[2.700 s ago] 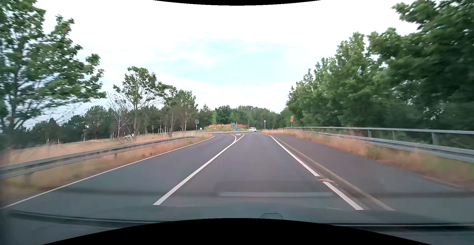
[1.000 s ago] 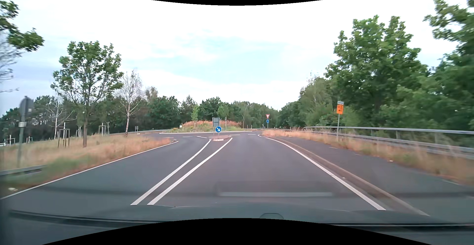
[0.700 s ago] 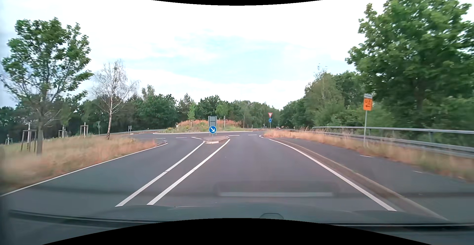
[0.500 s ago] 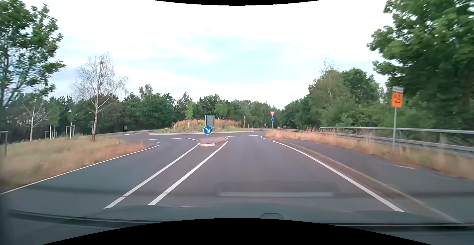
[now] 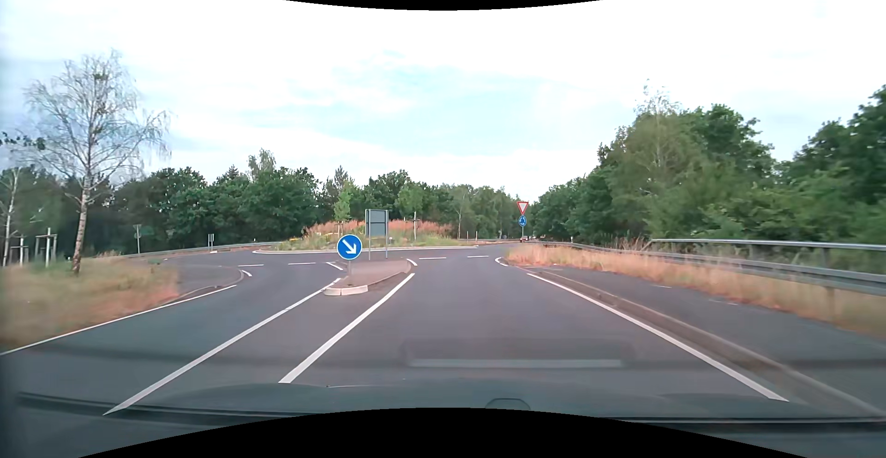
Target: Follow the waypoints while adhering to traffic rules and regulations
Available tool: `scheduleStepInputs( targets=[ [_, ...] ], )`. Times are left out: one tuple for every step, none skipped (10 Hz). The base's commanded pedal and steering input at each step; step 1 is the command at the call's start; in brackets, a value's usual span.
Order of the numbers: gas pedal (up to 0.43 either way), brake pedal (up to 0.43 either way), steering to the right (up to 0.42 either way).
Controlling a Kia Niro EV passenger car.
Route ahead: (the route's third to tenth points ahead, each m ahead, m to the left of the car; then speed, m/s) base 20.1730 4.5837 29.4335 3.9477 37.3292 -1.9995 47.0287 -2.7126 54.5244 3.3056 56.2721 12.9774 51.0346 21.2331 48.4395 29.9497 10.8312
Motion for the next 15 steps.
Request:
scheduleStepInputs(
  targets=[
    [0.000,0.232,-0.015],
    [0.000,0.238,-0.016],
    [0.000,0.238,-0.017],
    [0.000,0.244,-0.018],
    [0.000,0.244,-0.018],
    [0.000,0.244,-0.018],
    [0.000,0.244,-0.018],
    [0.000,0.250,-0.018],
    [0.000,0.244,-0.018],
    [0.000,0.244,-0.018],
    [0.000,0.250,-0.015],
    [0.000,0.250,-0.012],
    [0.000,0.250,-0.008],
    [0.000,0.244,0.000],
    [0.000,0.244,0.006]
  ],
)
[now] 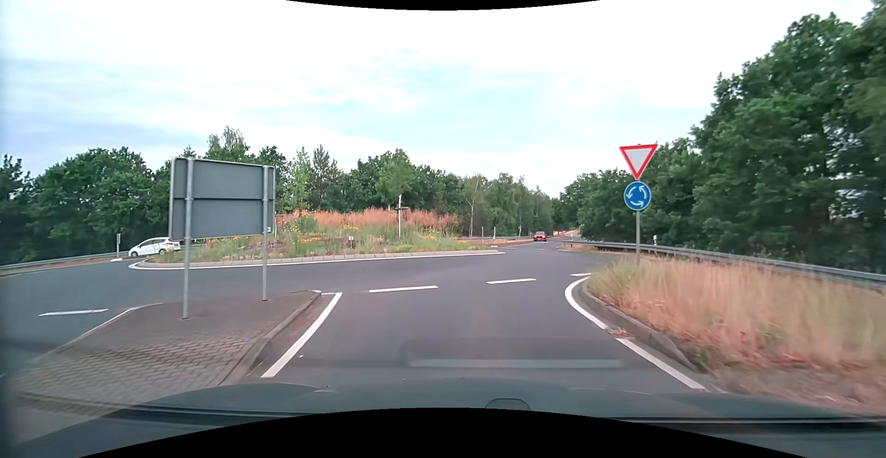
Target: Follow the waypoints while adhering to traffic rules and regulations
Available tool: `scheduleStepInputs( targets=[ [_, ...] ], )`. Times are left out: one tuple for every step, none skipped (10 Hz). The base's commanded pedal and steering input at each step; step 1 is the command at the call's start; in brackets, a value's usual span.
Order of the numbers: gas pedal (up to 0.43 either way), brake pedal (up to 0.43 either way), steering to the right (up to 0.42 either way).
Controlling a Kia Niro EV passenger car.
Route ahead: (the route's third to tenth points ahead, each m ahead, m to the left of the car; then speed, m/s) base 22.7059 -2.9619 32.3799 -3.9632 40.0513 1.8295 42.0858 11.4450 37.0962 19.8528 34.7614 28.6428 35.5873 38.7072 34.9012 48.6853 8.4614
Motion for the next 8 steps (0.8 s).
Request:
scheduleStepInputs(
  targets=[
    [0.000,0.238,0.014],
    [0.000,0.238,0.025],
    [0.000,0.232,0.035],
    [0.000,0.232,0.048],
    [0.000,0.232,0.065],
    [0.000,0.226,0.078],
    [0.000,0.220,0.098],
    [0.000,0.207,0.120]
  ],
)
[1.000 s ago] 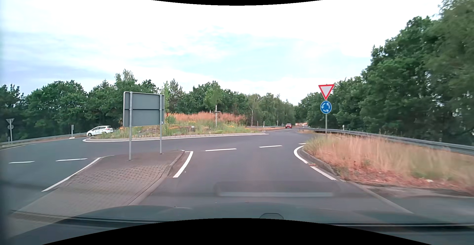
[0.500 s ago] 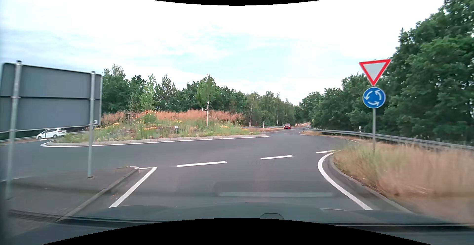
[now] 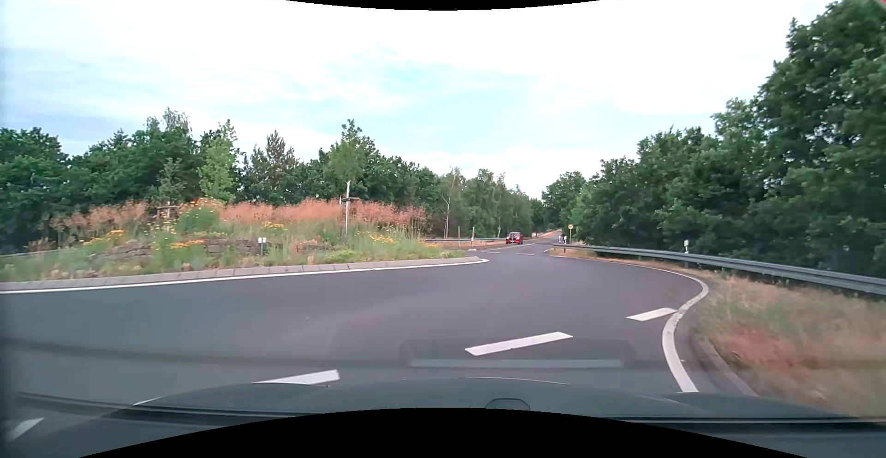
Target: Follow the waypoints while adhering to traffic rules and regulations
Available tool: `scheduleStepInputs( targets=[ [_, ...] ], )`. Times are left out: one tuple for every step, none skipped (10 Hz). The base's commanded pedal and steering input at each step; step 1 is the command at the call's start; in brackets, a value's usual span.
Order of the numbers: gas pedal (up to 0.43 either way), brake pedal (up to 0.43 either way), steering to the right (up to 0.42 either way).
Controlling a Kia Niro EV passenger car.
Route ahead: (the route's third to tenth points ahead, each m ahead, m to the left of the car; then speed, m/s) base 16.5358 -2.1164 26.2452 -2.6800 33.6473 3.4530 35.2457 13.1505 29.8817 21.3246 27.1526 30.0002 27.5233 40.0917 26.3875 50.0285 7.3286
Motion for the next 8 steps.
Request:
scheduleStepInputs(
  targets=[
    [0.000,0.201,0.140],
    [0.000,0.195,0.155],
    [0.000,0.195,0.168],
    [0.000,0.183,0.179],
    [0.000,0.165,0.181],
    [0.000,0.146,0.181],
    [0.000,0.110,0.182],
    [0.000,0.073,0.180]
  ],
)
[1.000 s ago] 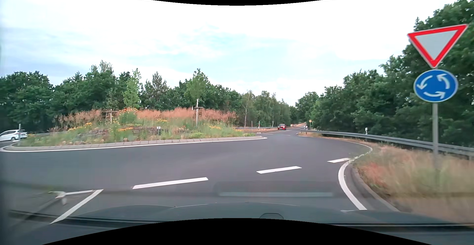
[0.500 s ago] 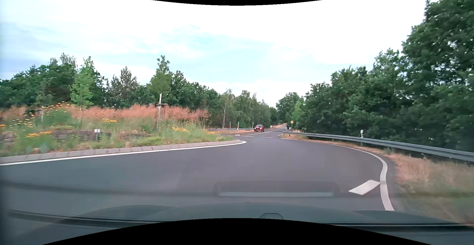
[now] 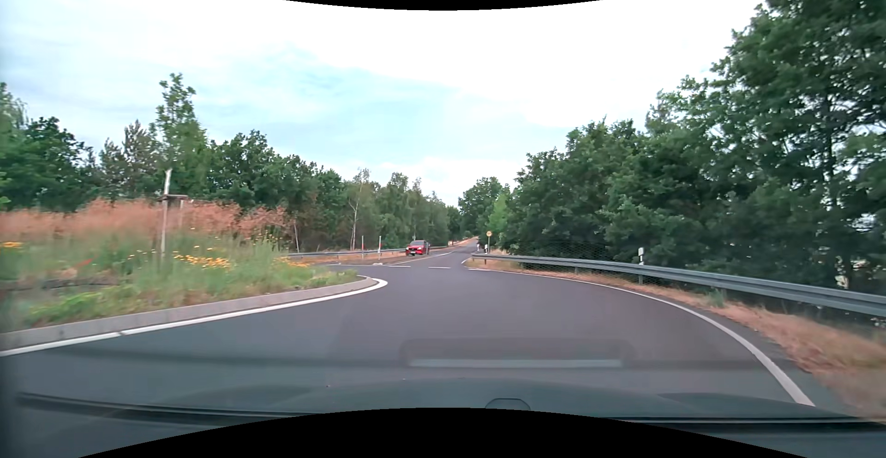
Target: Follow the waypoints while adhering to traffic rules and regulations
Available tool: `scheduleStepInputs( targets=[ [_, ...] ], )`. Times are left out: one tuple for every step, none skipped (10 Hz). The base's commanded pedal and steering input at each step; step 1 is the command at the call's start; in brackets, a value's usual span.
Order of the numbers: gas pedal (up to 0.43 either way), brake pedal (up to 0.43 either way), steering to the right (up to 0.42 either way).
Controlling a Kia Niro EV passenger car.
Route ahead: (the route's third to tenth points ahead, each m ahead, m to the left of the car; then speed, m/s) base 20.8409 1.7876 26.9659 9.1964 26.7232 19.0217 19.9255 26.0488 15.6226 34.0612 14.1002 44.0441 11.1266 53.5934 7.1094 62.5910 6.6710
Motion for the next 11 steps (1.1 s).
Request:
scheduleStepInputs(
  targets=[
    [0.000,0.043,0.176],
    [0.000,0.018,0.160],
    [0.000,0.000,0.133],
    [0.000,0.000,0.102],
    [0.000,0.000,0.068],
    [0.000,0.000,0.028],
    [0.000,0.000,-0.017],
    [0.000,0.000,-0.049],
    [0.000,0.000,-0.087],
    [0.000,0.000,-0.127],
    [0.000,0.000,-0.156]
  ],
)
